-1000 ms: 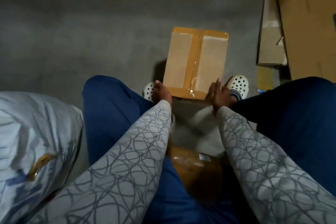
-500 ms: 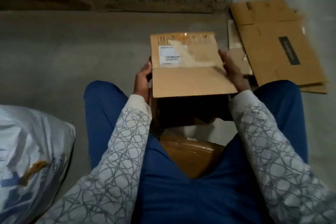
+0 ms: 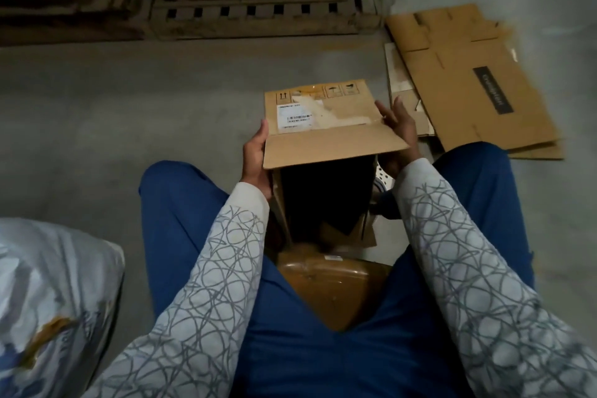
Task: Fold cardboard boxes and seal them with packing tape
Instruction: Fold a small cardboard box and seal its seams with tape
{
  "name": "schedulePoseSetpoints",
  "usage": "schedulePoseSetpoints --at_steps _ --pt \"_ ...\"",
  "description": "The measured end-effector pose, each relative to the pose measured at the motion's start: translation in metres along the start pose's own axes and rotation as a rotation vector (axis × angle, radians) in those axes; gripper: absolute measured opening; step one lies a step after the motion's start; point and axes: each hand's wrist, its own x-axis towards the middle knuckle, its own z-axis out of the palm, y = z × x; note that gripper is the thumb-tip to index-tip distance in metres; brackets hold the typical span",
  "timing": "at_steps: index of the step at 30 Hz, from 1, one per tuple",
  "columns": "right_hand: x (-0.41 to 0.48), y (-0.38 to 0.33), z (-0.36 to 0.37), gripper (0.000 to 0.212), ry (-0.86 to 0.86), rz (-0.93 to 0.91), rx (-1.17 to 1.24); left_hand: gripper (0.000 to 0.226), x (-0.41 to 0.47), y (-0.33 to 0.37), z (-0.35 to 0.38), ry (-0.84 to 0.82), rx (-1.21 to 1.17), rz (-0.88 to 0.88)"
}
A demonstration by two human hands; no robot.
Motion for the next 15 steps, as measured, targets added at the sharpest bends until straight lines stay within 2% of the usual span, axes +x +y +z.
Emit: schedulePoseSetpoints --at_steps 4,7,10,12,15 --pt "0.048 0.011 -0.004 0.065 0.093 0.144 0.021 0.072 0.036 0.004 -0.006 -0.006 0.092 -0.068" --pt "0.084 0.022 -0.008 0.065 0.151 0.203 0.021 0.078 0.076 0.003 -0.014 0.107 0.170 -0.111" --pt "0.124 0.043 -0.017 0.065 0.181 0.270 0.072 0.089 0.128 -0.012 -0.032 0.180 0.252 -0.232" --pt "0.153 0.062 -0.029 0.068 0.210 0.292 0.067 0.081 0.158 -0.024 -0.042 0.270 0.288 -0.298" --pt "0.194 0.081 -0.045 0.081 0.263 0.256 -0.006 0.070 0.194 -0.032 -0.043 0.319 0.282 -0.268"
